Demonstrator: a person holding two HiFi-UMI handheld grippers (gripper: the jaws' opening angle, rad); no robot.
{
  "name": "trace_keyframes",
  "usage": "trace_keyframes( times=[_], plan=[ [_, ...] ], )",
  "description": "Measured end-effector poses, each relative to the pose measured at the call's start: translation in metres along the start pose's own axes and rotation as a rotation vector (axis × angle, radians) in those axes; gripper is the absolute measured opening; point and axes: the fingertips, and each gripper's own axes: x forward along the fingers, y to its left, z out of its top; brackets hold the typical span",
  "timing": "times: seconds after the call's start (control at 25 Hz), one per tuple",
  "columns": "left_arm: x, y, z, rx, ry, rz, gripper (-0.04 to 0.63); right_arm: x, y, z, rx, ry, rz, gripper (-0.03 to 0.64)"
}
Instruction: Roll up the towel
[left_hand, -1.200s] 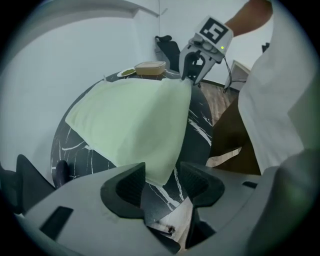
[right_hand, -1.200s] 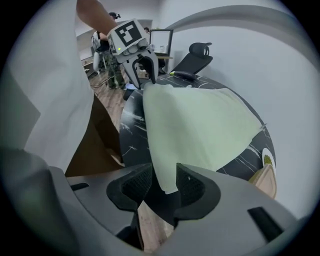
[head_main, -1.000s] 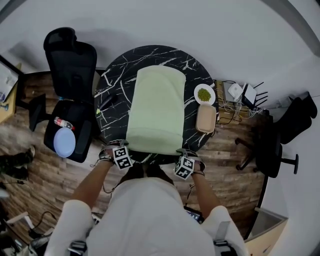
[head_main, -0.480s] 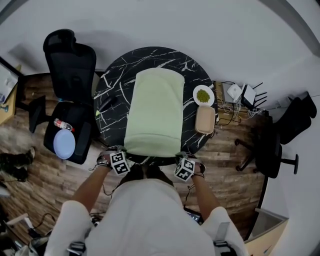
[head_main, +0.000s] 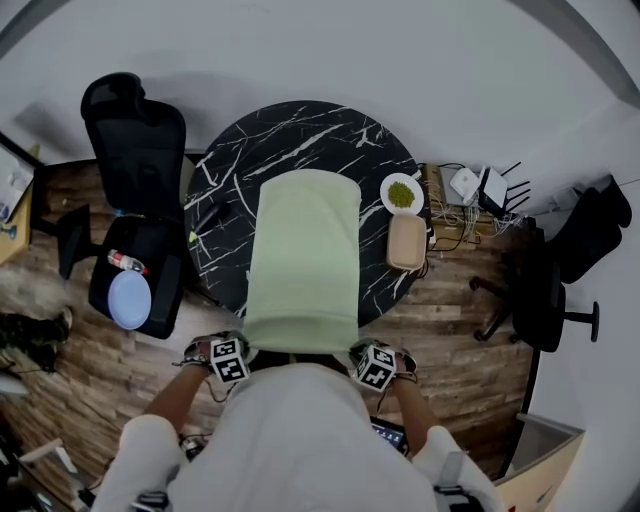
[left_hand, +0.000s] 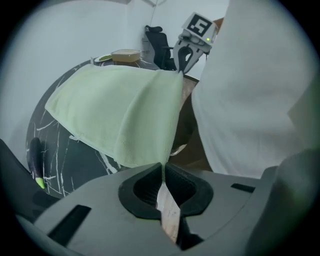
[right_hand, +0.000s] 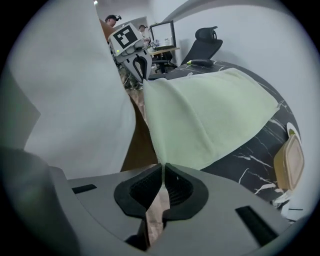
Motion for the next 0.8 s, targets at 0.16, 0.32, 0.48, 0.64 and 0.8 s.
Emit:
trace_keyframes(
  times=[0.16, 0.32, 0.48, 0.64, 0.8],
  plan=[
    [-0.007, -0.022, 0.000, 0.017, 0.027, -0.088, 0.018, -0.012, 0.022, -0.005, 0.041, 0.019, 0.111, 0.012],
    [-0.020, -0.006, 0.008, 0.053, 0.038, -0.038, 0.018, -0.030, 0.004, 0.006, 0.070, -0.033, 0.096, 0.012],
    [-0.039, 0.029, 0.022, 0.009, -0.012, 0.044, 0.018, -0.055, -0.038, 0.027, 0.127, -0.144, 0.006, 0.012],
    [-0.053, 0.071, 0.037, -0.061, -0.073, 0.131, 0.018, -0.065, -0.083, 0.042, 0.150, -0.196, -0.098, 0.014],
    [-0.060, 0.119, 0.049, -0.069, -0.073, 0.228, 0.018, -0.065, -0.120, 0.058, 0.120, -0.196, -0.209, 0.014]
  ],
)
